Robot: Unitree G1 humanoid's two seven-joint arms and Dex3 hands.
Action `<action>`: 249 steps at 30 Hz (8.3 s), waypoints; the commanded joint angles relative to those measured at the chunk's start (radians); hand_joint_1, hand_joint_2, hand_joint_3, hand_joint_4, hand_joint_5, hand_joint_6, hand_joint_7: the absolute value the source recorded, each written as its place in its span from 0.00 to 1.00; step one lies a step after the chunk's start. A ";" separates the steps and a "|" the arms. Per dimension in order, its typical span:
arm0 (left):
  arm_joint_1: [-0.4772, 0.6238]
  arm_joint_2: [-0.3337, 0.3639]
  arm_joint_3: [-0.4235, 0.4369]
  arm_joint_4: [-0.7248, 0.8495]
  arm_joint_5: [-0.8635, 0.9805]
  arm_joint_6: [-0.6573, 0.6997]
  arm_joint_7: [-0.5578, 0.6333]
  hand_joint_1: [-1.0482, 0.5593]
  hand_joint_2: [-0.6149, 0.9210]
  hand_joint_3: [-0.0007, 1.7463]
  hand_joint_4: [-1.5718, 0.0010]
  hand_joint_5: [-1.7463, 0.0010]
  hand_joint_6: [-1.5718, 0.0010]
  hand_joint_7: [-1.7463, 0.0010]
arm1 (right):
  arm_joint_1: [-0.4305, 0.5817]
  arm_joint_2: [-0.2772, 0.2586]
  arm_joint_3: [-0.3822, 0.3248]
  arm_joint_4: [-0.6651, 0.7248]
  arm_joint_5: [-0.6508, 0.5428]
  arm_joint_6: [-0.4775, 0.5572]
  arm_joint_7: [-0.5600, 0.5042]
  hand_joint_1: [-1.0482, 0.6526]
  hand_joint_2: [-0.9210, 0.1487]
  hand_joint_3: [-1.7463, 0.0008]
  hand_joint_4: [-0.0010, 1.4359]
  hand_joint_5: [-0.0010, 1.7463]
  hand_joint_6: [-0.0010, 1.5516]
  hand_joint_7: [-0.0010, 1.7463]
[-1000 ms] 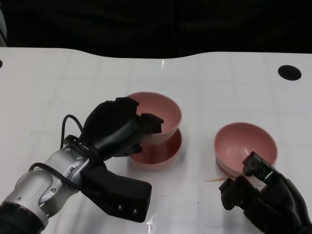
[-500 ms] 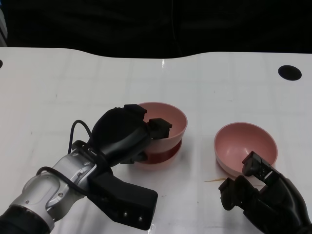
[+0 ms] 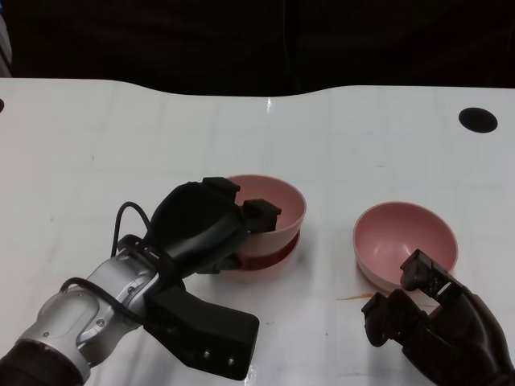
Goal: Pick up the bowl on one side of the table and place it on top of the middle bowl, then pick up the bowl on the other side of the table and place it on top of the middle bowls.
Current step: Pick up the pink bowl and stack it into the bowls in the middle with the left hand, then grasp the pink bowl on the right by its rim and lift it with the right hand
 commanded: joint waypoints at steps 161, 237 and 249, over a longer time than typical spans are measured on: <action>0.758 0.004 0.783 -0.752 -1.654 0.908 -0.550 0.70 1.00 0.71 0.55 0.00 0.65 0.00 | -0.018 0.082 0.037 0.209 -0.524 -0.972 -0.127 0.63 0.18 0.48 0.62 0.99 0.47 0.92; 0.671 -0.087 0.816 -0.838 -1.590 1.038 -0.414 0.78 1.00 0.82 0.59 0.00 0.77 0.00 | -0.227 -0.407 0.300 0.249 -1.493 -0.553 -0.657 0.01 0.00 0.88 0.10 0.00 0.16 0.00; 0.670 -0.107 0.810 -0.868 -1.590 1.058 -0.379 0.79 1.00 0.83 0.63 0.00 0.83 0.00 | -0.293 -0.430 0.364 0.390 -1.474 -0.566 -0.687 0.05 0.00 0.88 0.13 0.01 0.18 0.01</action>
